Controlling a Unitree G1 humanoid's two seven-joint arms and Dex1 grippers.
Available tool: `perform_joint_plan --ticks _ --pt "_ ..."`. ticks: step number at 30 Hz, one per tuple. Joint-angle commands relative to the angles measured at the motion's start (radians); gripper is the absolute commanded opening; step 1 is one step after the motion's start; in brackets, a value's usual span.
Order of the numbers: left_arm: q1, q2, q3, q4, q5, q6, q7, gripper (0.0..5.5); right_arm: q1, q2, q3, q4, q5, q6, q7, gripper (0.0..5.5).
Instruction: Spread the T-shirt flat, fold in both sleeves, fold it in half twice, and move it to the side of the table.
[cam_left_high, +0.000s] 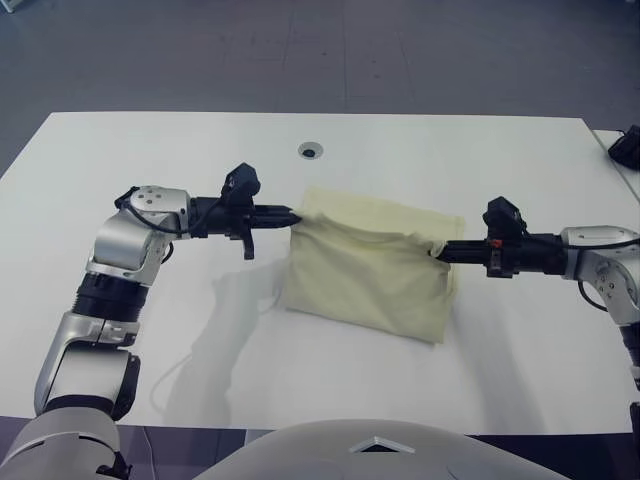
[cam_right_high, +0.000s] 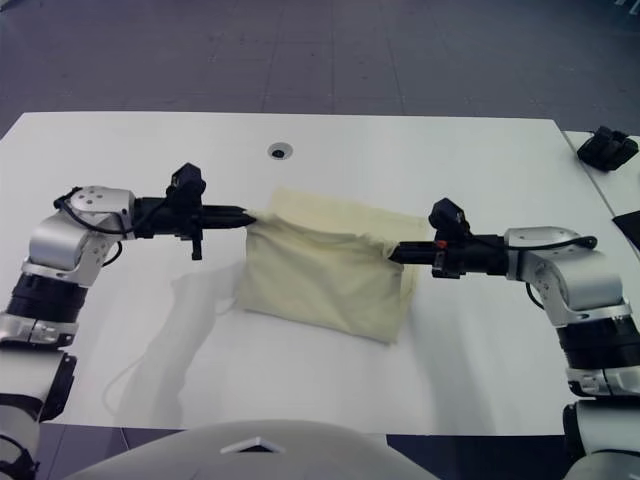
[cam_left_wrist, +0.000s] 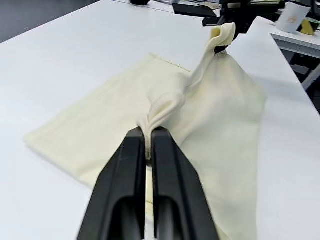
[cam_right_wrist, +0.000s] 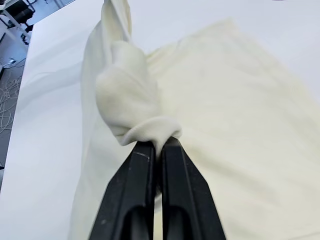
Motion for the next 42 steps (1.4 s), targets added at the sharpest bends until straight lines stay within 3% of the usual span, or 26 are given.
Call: perform_joint_plan --ticks 1,8,16,28,40,42 --pt "-0.108 -0.08 0.014 0.146 0.071 -0.074 0.06 0.0 -0.08 0.042 0.002 0.088 -0.048 -0.018 0.008 0.01" --pt "-0.26 -0.221 0.03 0.436 0.139 -0.166 0.102 0.0 -0.161 0.102 -0.015 0.239 -0.115 -0.042 -0.002 0.01" --pt "-0.398 -0.291 0.103 0.593 0.156 -0.208 0.115 0.0 -0.198 0.12 -0.081 0.303 -0.115 -0.038 0.005 0.01" --pt "-0.459 -0.458 0.105 0.987 0.32 -0.415 0.336 0.0 -0.257 0.245 -0.034 0.588 -0.291 -0.14 -0.125 0.01" --pt "-0.493 -0.503 0.159 1.075 0.386 -0.462 0.476 0.0 -0.33 0.291 -0.078 0.823 -0.361 -0.24 -0.146 0.01" --pt "-0.498 -0.504 0.166 1.074 0.394 -0.467 0.491 0.4 -0.339 0.305 -0.103 0.827 -0.356 -0.254 -0.188 0.4"
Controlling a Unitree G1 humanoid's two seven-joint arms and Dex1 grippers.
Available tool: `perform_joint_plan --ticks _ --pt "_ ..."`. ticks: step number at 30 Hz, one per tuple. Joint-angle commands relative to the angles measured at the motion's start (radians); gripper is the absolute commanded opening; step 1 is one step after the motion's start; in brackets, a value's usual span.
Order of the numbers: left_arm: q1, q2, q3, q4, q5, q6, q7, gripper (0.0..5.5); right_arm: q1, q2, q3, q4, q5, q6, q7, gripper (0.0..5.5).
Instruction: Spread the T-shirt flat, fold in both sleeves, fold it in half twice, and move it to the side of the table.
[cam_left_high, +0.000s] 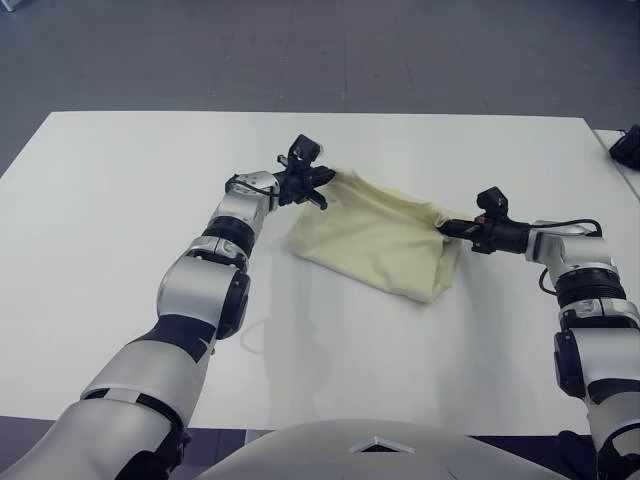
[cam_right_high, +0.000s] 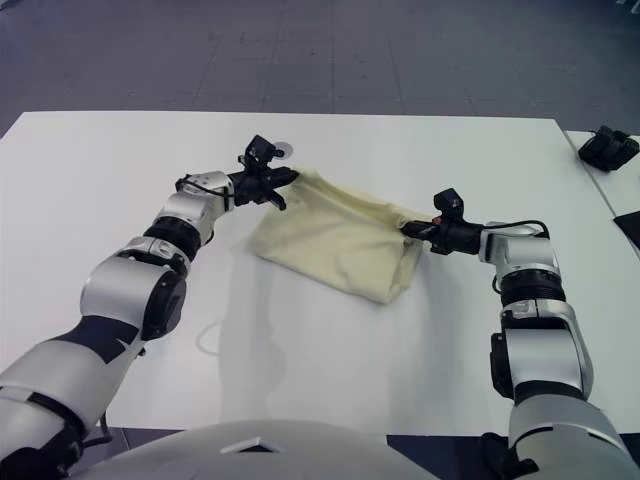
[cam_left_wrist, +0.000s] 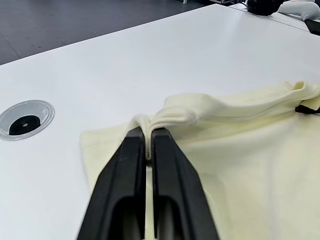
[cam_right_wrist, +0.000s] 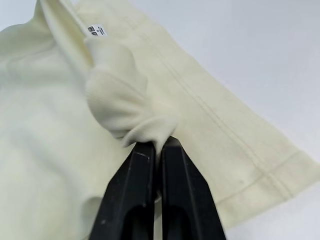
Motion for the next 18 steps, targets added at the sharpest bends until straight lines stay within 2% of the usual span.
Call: perform_joint_plan --ticks 1,6,8,11,14,18 --pt "-0.034 0.0 0.016 0.011 0.024 -0.016 0.027 0.54 -0.033 0.025 -0.054 0.016 -0.004 -0.033 -0.081 0.53" --pt "-0.051 0.07 0.048 -0.007 0.035 -0.056 0.087 1.42 -0.02 0.062 -0.163 -0.078 0.035 -0.071 -0.25 1.38" --pt "-0.048 0.107 0.046 -0.023 0.049 -0.085 0.091 1.76 0.004 0.076 -0.166 -0.138 0.023 -0.086 -0.289 1.7" --pt "0.01 0.163 -0.023 -0.1 0.123 -0.149 0.058 2.31 0.032 0.099 -0.143 -0.225 -0.014 -0.124 -0.339 2.23" --pt "0.165 0.195 -0.067 -0.344 0.14 -0.147 0.01 2.82 0.054 0.094 -0.042 -0.257 -0.149 -0.246 -0.384 2.72" --pt "0.385 0.22 -0.112 -0.763 0.15 -0.034 -0.006 3.51 0.027 0.064 0.053 -0.153 -0.307 -0.379 -0.462 3.38"
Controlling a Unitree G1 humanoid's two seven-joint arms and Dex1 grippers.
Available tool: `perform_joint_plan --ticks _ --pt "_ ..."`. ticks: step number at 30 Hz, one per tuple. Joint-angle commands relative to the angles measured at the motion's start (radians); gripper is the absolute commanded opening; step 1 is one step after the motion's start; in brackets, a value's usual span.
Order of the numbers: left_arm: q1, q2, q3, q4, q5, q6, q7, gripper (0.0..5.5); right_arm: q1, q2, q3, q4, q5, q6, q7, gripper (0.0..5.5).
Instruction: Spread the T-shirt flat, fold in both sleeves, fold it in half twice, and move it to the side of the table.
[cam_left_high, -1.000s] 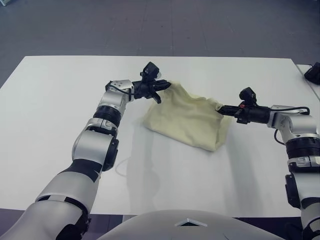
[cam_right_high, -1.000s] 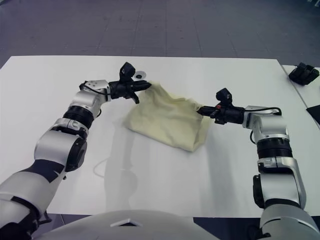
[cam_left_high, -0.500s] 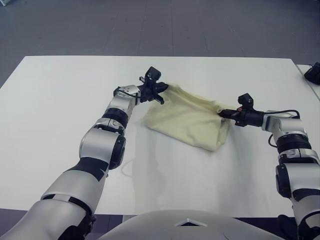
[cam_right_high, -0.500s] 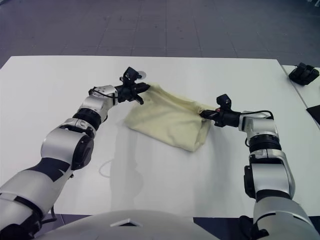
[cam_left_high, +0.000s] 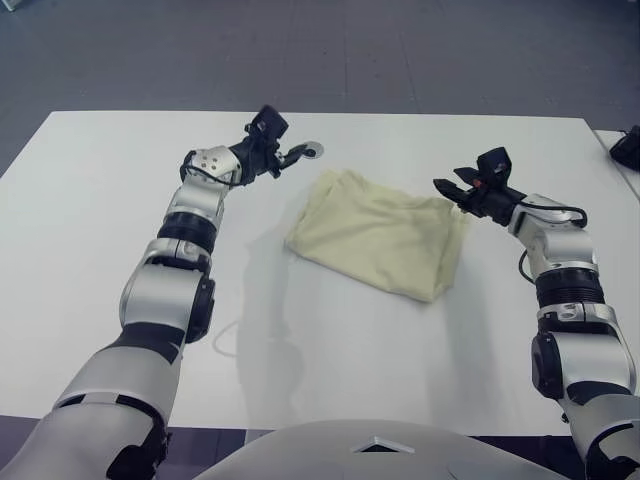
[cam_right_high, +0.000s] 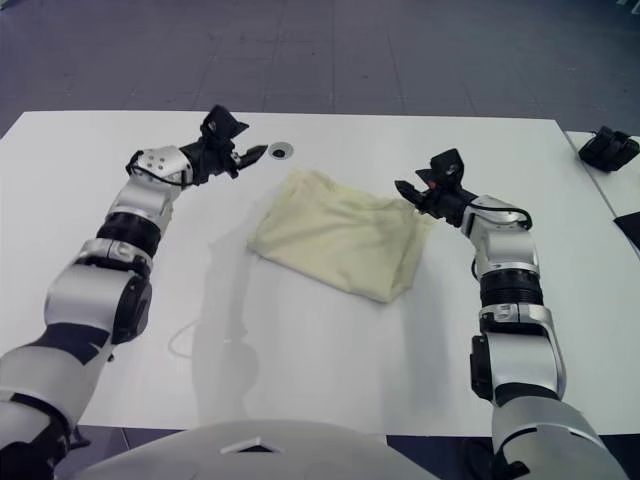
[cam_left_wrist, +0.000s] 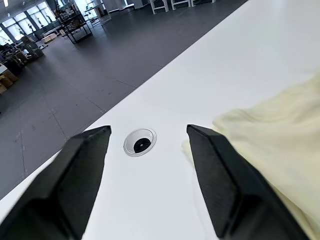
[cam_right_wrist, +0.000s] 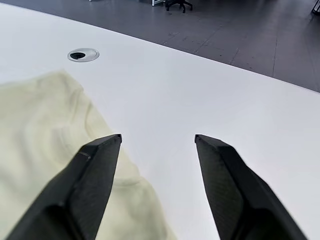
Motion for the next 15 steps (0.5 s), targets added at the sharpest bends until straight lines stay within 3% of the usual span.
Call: perform_joint_plan --ticks 1,6,11,15 --pt "0.228 0.046 -0.069 -0.43 0.046 0.126 -0.023 3.69 -0.014 -0.046 0.107 0.099 -0.177 -0.146 -0.075 3.55" --pt "0.365 0.069 -0.134 -0.653 0.111 0.241 -0.024 4.58 -0.045 -0.084 0.168 0.18 -0.284 -0.262 -0.087 4.4" --pt "0.396 0.117 -0.225 -0.669 0.216 0.261 -0.026 5.39 -0.059 -0.108 0.195 0.243 -0.338 -0.34 -0.088 5.2" --pt "0.353 0.128 -0.275 -0.575 0.32 0.23 0.046 5.4 -0.046 -0.127 0.232 0.237 -0.374 -0.385 -0.04 5.38"
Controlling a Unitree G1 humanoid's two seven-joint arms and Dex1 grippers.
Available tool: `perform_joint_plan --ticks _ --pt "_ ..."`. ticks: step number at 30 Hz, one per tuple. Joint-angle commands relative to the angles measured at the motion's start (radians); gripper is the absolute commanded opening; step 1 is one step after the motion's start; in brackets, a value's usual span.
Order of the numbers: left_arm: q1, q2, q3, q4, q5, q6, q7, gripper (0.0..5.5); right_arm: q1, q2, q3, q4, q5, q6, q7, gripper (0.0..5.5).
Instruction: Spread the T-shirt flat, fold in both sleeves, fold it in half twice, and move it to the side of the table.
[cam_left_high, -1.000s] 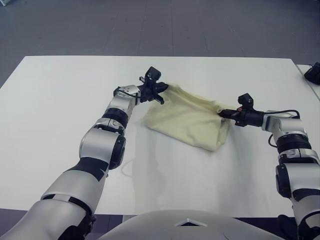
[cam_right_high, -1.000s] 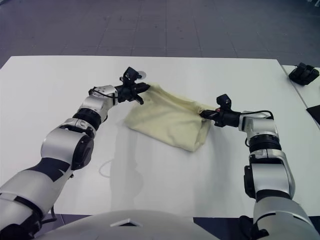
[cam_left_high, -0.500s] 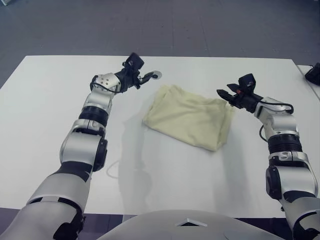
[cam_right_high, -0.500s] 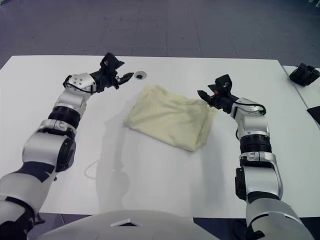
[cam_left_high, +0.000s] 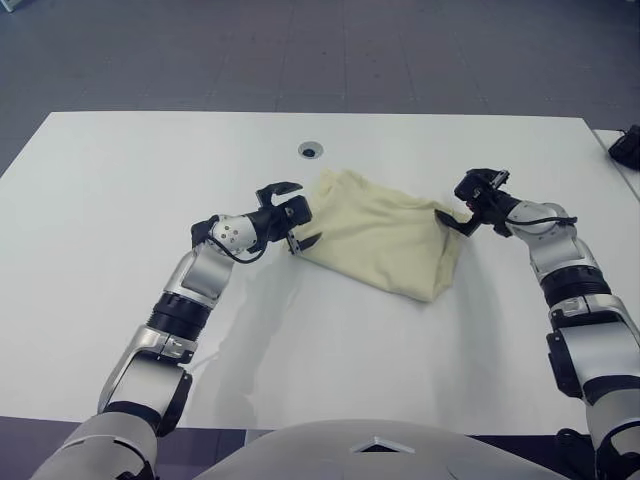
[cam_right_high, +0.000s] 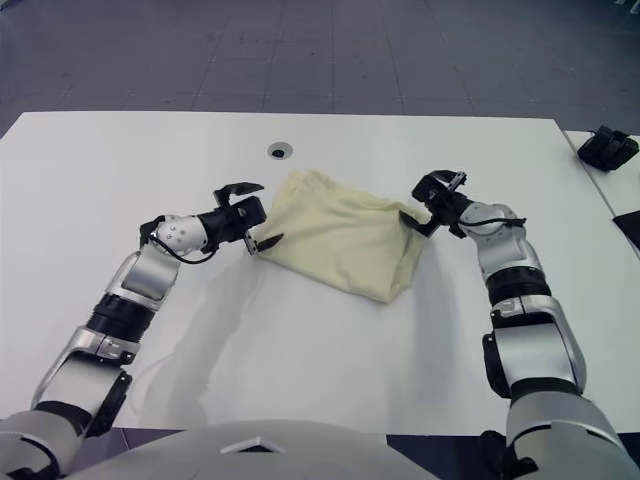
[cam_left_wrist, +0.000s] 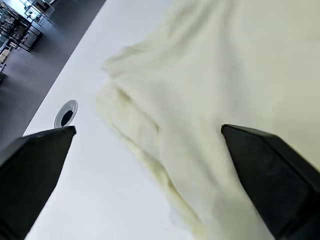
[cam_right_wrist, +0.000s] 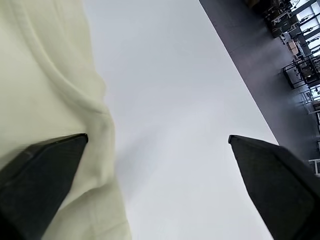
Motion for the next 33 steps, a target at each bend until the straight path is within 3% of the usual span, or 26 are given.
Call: perform_joint_plan --ticks 1,6,12,18,22,25,27,30,33 --pt "-0.051 0.011 -0.041 0.087 0.077 -0.031 0.053 5.4 0.026 -0.039 0.05 -0.018 -0.043 -0.038 0.073 5.38" --pt "-0.173 0.025 -0.049 0.223 0.08 -0.136 0.035 5.4 0.168 -0.134 0.123 -0.237 -0.035 -0.047 0.313 5.38" --pt "-0.384 0.057 -0.083 0.58 0.117 -0.344 -0.004 5.4 0.335 -0.232 0.124 -0.765 0.101 0.137 0.533 5.38" --pt "-0.554 0.026 -0.119 0.875 0.165 -0.513 0.022 5.4 0.356 -0.153 0.147 -1.068 0.155 0.334 0.541 5.38" --pt "-0.622 -0.018 -0.048 0.944 0.103 -0.567 0.082 5.4 0.321 -0.041 0.108 -1.103 0.165 0.43 0.417 5.38" --pt "-0.616 0.039 0.031 0.897 0.024 -0.619 0.056 5.4 0.295 -0.037 0.035 -1.1 0.189 0.447 0.367 5.38" --pt "-0.534 0.12 0.096 0.75 -0.075 -0.636 -0.052 5.4 0.309 -0.074 -0.034 -1.103 0.199 0.418 0.346 5.38" --pt "-0.281 0.262 0.14 0.395 -0.188 -0.587 -0.208 5.4 0.414 -0.171 -0.126 -1.078 0.183 0.268 0.339 5.38" --pt "0.08 0.405 0.178 0.001 -0.285 -0.506 -0.292 5.4 0.639 -0.31 -0.244 -1.071 0.188 0.107 0.399 5.38"
